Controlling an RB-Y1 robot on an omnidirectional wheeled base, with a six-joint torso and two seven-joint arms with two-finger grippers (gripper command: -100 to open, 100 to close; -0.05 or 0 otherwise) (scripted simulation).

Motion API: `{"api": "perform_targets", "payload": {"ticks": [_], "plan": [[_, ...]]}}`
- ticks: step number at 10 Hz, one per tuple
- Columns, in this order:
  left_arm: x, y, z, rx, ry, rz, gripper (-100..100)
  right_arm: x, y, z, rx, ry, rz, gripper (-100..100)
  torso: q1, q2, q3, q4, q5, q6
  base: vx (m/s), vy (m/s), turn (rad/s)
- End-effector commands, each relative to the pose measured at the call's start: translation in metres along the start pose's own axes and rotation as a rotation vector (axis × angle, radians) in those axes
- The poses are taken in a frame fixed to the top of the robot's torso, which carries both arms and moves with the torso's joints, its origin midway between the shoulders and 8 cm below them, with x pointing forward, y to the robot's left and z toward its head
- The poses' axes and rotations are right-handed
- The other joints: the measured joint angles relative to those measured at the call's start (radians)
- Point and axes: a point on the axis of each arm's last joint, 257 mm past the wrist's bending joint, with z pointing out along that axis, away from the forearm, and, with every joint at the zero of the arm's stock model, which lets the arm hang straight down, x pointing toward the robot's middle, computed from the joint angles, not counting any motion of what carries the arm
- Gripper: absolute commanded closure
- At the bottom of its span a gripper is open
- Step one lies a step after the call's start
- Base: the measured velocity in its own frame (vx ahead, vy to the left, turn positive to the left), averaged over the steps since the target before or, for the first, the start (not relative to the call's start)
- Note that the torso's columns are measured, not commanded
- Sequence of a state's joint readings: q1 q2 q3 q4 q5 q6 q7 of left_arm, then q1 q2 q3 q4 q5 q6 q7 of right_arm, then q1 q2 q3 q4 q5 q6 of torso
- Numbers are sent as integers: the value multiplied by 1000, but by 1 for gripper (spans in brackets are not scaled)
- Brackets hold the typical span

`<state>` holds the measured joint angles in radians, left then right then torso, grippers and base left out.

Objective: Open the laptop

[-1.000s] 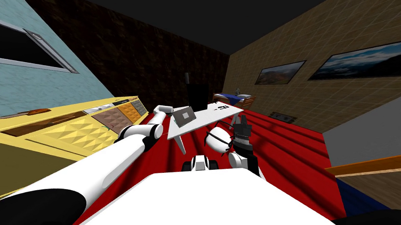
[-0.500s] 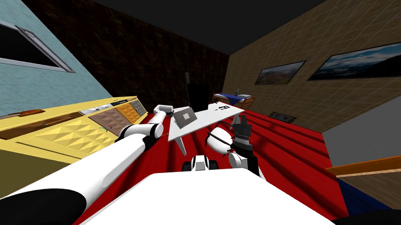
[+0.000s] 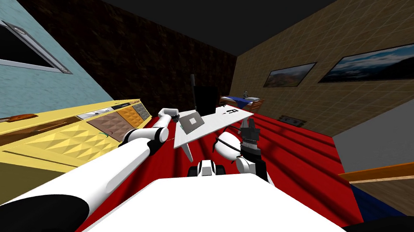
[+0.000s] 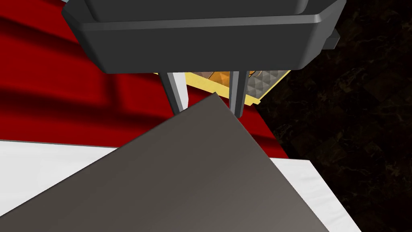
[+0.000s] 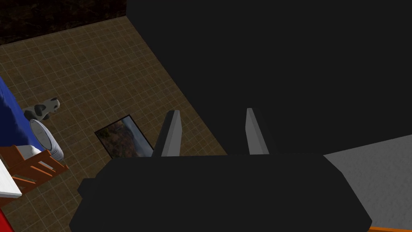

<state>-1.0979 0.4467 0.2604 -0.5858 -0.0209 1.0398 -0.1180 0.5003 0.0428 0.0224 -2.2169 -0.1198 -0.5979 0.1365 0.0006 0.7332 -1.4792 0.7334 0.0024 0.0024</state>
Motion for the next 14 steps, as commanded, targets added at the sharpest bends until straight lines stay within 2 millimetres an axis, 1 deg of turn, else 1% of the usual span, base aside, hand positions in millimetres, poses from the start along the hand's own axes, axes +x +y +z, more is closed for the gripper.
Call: {"api": "perform_targets", "payload": {"ticks": [1, 4, 6, 7, 8, 10, 11, 12, 13, 14], "plan": [[16, 26, 6, -79, 39, -11, 100, 0, 0, 0, 0, 0, 0, 0, 0, 1, 1, 0, 0, 0, 83, 60, -19], [16, 27, 6, -83, 40, -11, 100, 0, 0, 0, 0, 0, 0, 0, -4, 4, 3, 1, -1, 1, 25, 24, 1], [28, 49, 7, -156, 75, -22, 100, 0, 0, 0, 0, 0, 0, 0, -3, 6, 4, 4, -2, 0, 37, 41, -26], [20, 28, -4, -130, 60, -20, -100, 0, 0, 0, 0, 0, 0, 0, 0, 4, 3, 3, -2, -1, 19, 30, -11], [18, 24, -8, -130, 59, -20, -100, 0, 0, 0, 0, 0, 0, 0, -1, 5, 3, 4, -2, -2, -15, -5, 6], [12, 10, -23, -130, 58, -21, -100, 0, 0, 0, 0, 0, 0, 0, -2, 7, 5, 5, -3, -2, -19, -13, -1], [10, 6, -27, -130, 58, -21, -100, 0, 0, 0, 0, 0, 0, 0, -1, 6, 4, 5, -3, -2, -12, -8, -2], [12, 10, -23, -132, 59, -21, -100, 0, 0, 0, 0, 0, 0, 0, 0, 5, 3, 5, -2, -2, -5, -3, -1], [12, 9, -24, -131, 59, -21, 0, 0, 0, 0, 0, 0, 0, 0, 0, 4, 3, 4, -2, -3, 0, 0, 0], [12, 9, -24, -131, 59, -21, 0, 0, 0, 0, 0, 0, 0, 0, 0, 4, 3, 4, -2, -2, 0, 0, 0]]}}
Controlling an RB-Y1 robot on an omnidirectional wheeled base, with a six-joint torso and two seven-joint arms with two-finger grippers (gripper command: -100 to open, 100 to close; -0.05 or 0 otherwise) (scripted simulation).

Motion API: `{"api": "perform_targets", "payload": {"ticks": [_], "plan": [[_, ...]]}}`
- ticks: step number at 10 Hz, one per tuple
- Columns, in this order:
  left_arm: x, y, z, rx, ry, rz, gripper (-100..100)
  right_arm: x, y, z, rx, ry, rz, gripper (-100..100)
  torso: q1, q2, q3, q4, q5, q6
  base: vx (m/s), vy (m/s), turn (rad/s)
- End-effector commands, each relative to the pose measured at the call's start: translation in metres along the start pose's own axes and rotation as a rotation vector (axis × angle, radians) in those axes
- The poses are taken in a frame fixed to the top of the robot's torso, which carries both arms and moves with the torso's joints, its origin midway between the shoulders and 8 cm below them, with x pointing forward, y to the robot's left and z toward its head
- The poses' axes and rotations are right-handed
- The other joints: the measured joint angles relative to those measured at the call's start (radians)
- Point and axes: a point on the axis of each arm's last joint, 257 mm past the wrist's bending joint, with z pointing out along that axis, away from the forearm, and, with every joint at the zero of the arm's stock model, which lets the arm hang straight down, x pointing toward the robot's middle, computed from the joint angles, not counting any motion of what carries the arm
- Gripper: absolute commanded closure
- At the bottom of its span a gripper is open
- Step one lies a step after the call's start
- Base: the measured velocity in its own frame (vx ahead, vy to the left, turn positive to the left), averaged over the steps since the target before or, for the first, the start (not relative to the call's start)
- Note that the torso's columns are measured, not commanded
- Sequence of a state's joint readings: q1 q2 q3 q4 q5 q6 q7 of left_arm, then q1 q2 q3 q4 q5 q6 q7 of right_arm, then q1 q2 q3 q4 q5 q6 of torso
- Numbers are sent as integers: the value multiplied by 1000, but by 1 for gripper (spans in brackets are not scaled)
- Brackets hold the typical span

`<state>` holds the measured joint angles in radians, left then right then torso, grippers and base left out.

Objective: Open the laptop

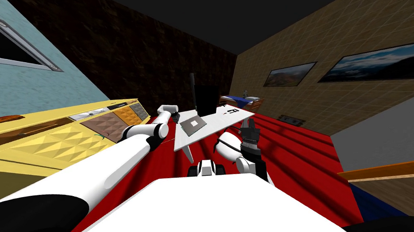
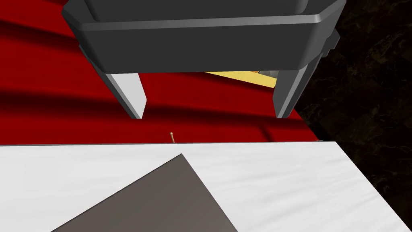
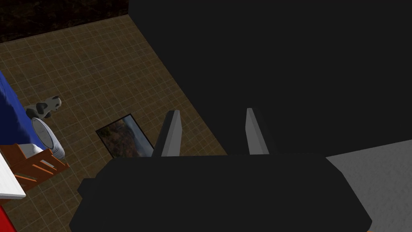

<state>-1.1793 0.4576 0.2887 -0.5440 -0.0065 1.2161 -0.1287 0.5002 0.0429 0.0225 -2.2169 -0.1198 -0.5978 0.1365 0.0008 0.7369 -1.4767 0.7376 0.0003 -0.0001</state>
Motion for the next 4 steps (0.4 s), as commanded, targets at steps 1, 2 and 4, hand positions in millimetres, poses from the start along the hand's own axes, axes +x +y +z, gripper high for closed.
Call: {"api": "perform_targets", "payload": {"ticks": [1, 2, 4], "plan": [[0, 0, 0, 0, 0, 0, 0, 0, 0, 0, 0, 0, 0, 0, 0, 0, 0, 0, 0, 0, 0, 0, 0], [0, 0, 0, 0, 0, 0, 0, 0, 0, 0, 0, 0, 0, 0, -1, 1, 1, 0, 0, 0, 0, 0, 0], [0, 0, 0, 0, 0, 0, 0, 0, 0, 0, 0, 0, 0, 0, -1, 1, 1, 1, 0, 0, 0, 0, 0]]}}
